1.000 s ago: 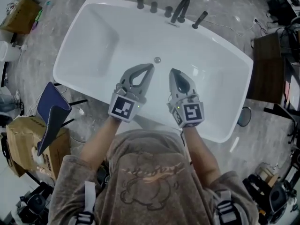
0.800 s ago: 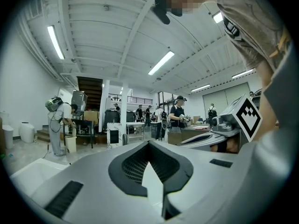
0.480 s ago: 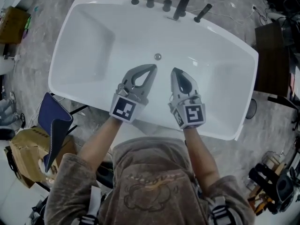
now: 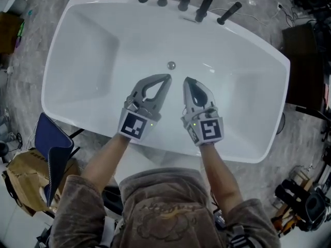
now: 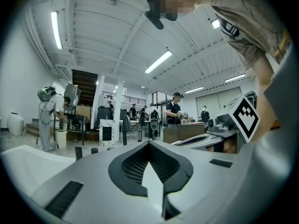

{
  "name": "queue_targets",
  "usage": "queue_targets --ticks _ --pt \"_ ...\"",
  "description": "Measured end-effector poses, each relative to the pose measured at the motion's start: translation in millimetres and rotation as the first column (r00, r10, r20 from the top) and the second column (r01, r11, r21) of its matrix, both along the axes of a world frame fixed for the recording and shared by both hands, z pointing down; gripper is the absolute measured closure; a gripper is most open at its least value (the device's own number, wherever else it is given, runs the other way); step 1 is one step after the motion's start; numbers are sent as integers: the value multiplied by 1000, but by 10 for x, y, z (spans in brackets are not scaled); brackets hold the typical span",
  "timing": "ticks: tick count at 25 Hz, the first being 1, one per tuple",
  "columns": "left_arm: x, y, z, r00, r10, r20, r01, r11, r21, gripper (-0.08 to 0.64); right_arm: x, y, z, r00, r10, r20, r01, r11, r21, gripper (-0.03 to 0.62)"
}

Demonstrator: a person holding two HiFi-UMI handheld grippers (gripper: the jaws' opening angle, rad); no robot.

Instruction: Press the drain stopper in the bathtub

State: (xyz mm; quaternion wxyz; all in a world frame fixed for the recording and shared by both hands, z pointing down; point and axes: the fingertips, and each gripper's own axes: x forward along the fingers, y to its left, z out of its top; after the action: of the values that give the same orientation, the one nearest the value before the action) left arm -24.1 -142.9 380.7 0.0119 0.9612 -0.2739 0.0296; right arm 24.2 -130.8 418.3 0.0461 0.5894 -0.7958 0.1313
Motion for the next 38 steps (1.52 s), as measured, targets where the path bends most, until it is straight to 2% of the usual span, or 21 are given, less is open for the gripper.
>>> queue_targets --ticks 13,19,33,38 --pt "44 -285 891 1000 10 -9 -10 1000 -11 555 103 -269 911 999 -7 -38 7 1000 -17 592" --pt "2 -415 1179 999 17 -29 -17 1000 3 555 58 -358 1274 999 7 -38 -8 999 -35 592" --pt "-1 -639 1886 998 41 -41 -41 999 -22 555 3 -589 2010 999 4 -35 -6 999 -52 594" --pt "-30 -661 2138 999 33 -12 -33 999 -29 555 12 -630 2189 999 7 -31 -9 998 -57 594"
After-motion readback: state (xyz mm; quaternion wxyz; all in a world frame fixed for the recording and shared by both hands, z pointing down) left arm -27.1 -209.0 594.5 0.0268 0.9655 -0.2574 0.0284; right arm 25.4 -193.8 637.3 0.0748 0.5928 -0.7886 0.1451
